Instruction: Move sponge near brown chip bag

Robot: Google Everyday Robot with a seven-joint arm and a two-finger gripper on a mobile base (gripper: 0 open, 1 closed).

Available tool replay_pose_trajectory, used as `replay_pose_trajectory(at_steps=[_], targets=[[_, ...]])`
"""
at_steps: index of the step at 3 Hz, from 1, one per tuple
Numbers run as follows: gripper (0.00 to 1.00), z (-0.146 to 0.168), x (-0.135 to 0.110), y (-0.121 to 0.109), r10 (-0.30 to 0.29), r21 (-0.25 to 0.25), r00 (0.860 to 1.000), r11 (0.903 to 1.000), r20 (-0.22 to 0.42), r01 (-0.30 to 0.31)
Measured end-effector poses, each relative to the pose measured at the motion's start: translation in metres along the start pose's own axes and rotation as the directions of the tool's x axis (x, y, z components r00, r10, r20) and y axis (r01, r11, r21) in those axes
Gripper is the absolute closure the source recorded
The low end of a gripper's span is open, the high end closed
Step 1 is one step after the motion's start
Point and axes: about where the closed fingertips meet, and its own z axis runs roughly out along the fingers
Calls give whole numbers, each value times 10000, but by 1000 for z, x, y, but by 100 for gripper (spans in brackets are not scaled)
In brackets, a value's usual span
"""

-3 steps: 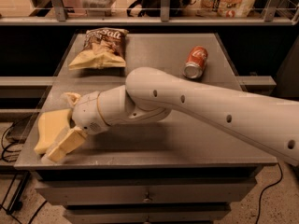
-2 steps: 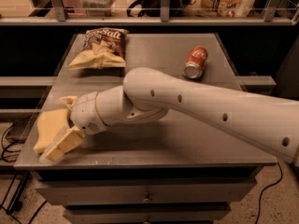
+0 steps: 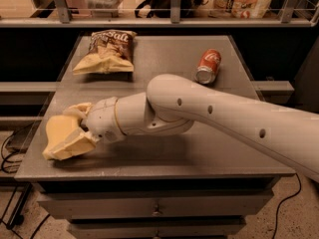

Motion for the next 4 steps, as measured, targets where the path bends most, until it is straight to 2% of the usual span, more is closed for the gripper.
replay_pose_trajectory(at_steps=[1, 2, 3, 4], targets=[[87, -41, -7, -8, -24, 756, 9999, 9971, 168, 11], [100, -82, -20, -27, -206, 1495, 9982, 9887, 557, 121], [100, -116, -26, -51, -273, 2043, 9972, 9788, 699, 125], [100, -152, -15, -75, -48, 2537, 9963, 9671, 862, -173]])
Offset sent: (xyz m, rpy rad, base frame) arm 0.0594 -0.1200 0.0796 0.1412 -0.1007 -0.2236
